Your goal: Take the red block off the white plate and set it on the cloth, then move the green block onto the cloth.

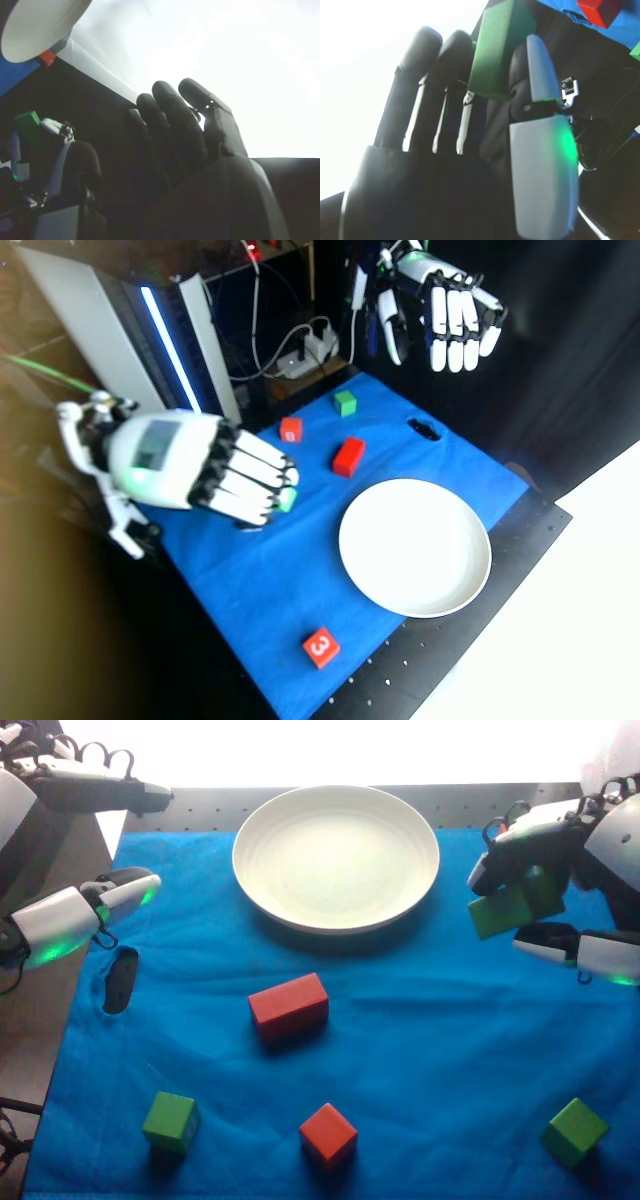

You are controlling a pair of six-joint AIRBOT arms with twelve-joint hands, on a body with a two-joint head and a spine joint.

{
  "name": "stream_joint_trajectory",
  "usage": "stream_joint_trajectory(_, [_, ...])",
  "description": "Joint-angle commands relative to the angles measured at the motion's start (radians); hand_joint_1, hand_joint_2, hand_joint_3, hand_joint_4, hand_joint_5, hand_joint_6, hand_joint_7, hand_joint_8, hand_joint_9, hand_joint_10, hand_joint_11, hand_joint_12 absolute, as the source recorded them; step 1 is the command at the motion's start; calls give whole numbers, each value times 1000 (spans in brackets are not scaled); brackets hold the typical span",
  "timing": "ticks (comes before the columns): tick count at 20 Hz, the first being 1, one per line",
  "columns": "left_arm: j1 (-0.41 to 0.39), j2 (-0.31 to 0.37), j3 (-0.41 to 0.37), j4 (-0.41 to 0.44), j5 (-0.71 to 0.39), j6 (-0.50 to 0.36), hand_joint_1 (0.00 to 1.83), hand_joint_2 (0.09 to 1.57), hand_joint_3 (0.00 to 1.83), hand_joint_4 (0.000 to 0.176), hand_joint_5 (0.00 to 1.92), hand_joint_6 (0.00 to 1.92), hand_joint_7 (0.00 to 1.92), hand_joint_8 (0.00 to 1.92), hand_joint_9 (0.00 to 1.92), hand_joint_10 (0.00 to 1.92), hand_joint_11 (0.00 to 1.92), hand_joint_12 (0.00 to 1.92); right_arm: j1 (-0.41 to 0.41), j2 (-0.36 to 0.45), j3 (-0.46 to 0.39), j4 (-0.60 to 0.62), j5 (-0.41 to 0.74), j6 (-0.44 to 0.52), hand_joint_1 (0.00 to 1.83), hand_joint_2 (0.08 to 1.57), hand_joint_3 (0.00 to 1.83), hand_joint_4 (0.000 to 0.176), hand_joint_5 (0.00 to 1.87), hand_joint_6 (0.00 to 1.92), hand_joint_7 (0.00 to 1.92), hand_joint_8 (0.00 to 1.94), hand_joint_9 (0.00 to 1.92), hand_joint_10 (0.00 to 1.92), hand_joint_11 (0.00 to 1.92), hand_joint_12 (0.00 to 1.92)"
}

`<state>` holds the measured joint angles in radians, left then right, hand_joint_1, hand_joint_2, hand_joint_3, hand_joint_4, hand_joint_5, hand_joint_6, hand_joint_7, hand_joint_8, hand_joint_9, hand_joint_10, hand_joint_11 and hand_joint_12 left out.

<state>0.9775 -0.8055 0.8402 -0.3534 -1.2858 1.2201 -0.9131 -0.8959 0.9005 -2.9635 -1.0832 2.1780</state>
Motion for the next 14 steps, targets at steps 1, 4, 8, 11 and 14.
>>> stream_joint_trajectory(1, [-3, 7, -2, 18, -132, 0, 899, 1139, 0, 2, 789, 2, 726, 0, 603, 126, 44, 1152, -1, 3, -8, -14, -145, 6, 1388, 1182, 0, 0, 994, 1016, 981, 978, 922, 1254, 886, 1701])
stream_joint_trajectory(4, [2, 7, -4, 15, -139, 0, 881, 1140, 0, 19, 786, 0, 700, 0, 614, 62, 41, 1172, -52, 5, -29, 12, -171, 8, 1478, 1210, 0, 0, 915, 1082, 901, 1121, 875, 1262, 762, 1643])
stream_joint_trajectory(8, [3, 6, -4, 15, -142, 0, 884, 1138, 0, 8, 791, 3, 702, 2, 631, 50, 57, 1204, -93, 2, -46, 32, -176, 8, 1383, 1212, 0, 0, 888, 1115, 920, 1095, 906, 1331, 927, 1721])
stream_joint_trajectory(11, [4, 5, -4, 14, -143, 0, 894, 1138, 0, 0, 793, 3, 721, 9, 659, 57, 108, 1206, -99, -2, -47, 35, -176, 8, 1306, 1013, 0, 0, 700, 952, 739, 882, 681, 1195, 652, 1681])
stream_joint_trajectory(14, [4, 5, -5, 14, -144, 0, 881, 1150, 1, 0, 783, 0, 732, 7, 676, 48, 145, 1129, -101, -3, -47, 38, -176, 9, 1114, 961, 0, 0, 468, 861, 434, 683, 282, 1042, 159, 1753])
